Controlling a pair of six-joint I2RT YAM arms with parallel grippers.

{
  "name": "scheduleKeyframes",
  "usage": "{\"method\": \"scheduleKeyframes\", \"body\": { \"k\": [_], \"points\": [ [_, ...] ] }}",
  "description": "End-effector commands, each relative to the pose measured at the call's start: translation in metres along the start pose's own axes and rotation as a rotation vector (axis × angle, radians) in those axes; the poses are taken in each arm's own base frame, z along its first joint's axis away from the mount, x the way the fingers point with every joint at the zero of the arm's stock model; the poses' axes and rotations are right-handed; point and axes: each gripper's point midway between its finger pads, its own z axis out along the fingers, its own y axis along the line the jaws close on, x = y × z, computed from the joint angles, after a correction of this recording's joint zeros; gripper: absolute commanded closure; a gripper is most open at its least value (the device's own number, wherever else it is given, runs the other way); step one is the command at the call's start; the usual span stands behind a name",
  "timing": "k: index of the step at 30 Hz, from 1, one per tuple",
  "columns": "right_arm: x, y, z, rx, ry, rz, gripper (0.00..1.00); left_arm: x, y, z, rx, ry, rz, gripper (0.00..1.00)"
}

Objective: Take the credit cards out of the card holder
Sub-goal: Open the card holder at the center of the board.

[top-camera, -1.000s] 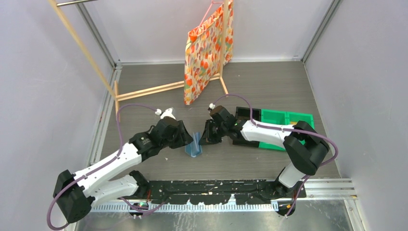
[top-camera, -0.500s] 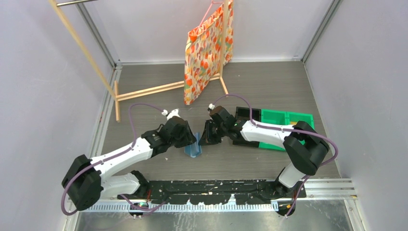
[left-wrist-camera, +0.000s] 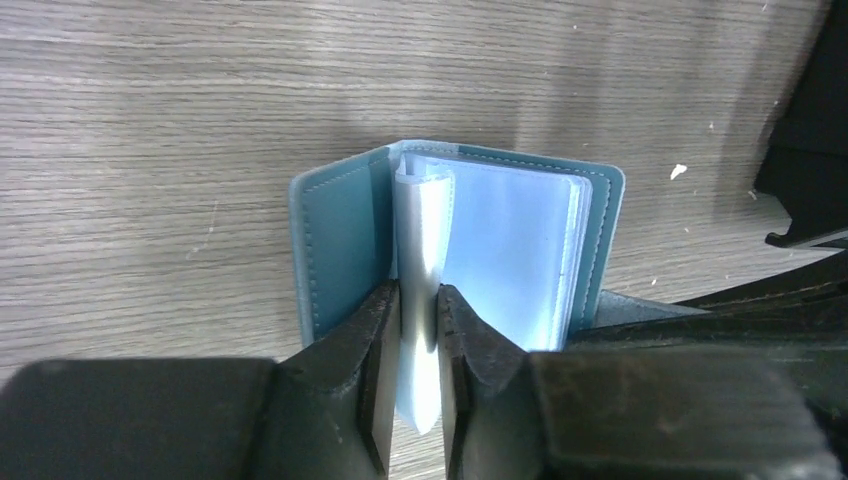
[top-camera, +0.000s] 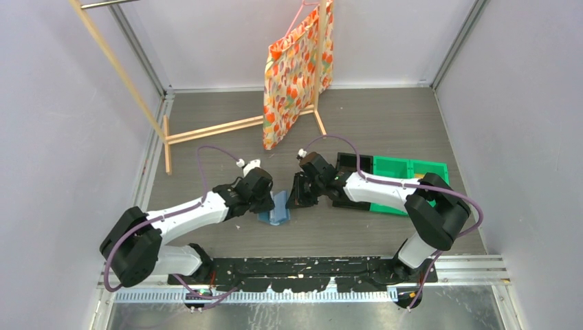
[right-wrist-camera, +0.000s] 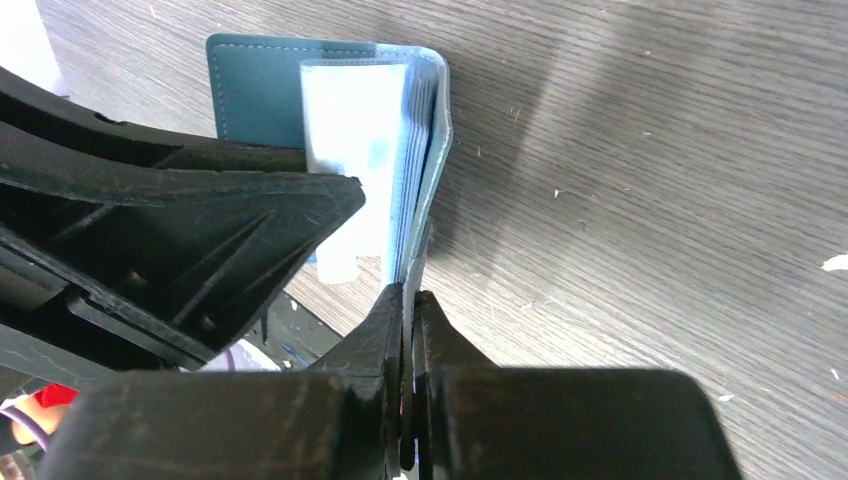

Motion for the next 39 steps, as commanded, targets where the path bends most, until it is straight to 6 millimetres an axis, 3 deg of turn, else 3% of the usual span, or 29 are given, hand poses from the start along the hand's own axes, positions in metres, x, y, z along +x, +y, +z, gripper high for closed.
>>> {"method": "scheduleKeyframes", "body": {
  "k": [1, 3, 4, 7, 10, 13, 20, 26, 31, 34, 39],
  "points": [
    [-0.017, 0.016, -0.012, -0.022, -0.069, -0.073, 0.99, -0.012, 0.009, -0.005, -0.034, -0.051, 0.0, 0.81],
    [-0.019, 0.005, -0.013, 0.031, -0.087, -0.084, 0.97, -0.008, 0.013, -0.003, -0.037, -0.038, 0.009, 0.96],
    [-0.019, -0.003, -0.013, 0.064, -0.094, -0.087, 0.9, -0.005, 0.012, -0.002, -0.021, -0.032, 0.021, 0.99],
    [-0.019, -0.027, -0.011, 0.16, -0.115, -0.1, 0.66, 0.001, 0.015, 0.003, 0.018, -0.034, 0.016, 0.99],
    [-0.017, -0.042, -0.009, 0.22, -0.105, -0.124, 0.56, 0.004, 0.026, 0.005, 0.002, -0.031, -0.007, 0.99],
    [-0.016, -0.047, -0.012, 0.251, -0.1, -0.135, 0.54, 0.007, 0.035, 0.005, -0.008, -0.025, -0.02, 0.99],
    [-0.027, -0.029, -0.029, 0.215, -0.151, -0.128, 0.55, 0.018, 0.034, 0.01, 0.039, 0.001, -0.013, 1.0],
    [-0.036, 0.02, -0.05, 0.048, -0.199, -0.107, 0.57, 0.023, 0.033, 0.013, 0.052, 0.016, -0.016, 1.0],
    [-0.042, 0.046, -0.066, -0.052, -0.248, -0.097, 0.57, 0.024, 0.031, 0.014, 0.063, 0.024, -0.025, 0.99],
    [-0.036, 0.062, -0.058, -0.152, -0.204, -0.067, 0.57, 0.024, 0.029, 0.014, 0.072, 0.026, -0.025, 1.0],
    [-0.022, 0.047, -0.02, -0.148, -0.121, -0.005, 0.57, 0.024, 0.027, 0.014, 0.076, 0.03, -0.029, 1.0]
  ]
}}
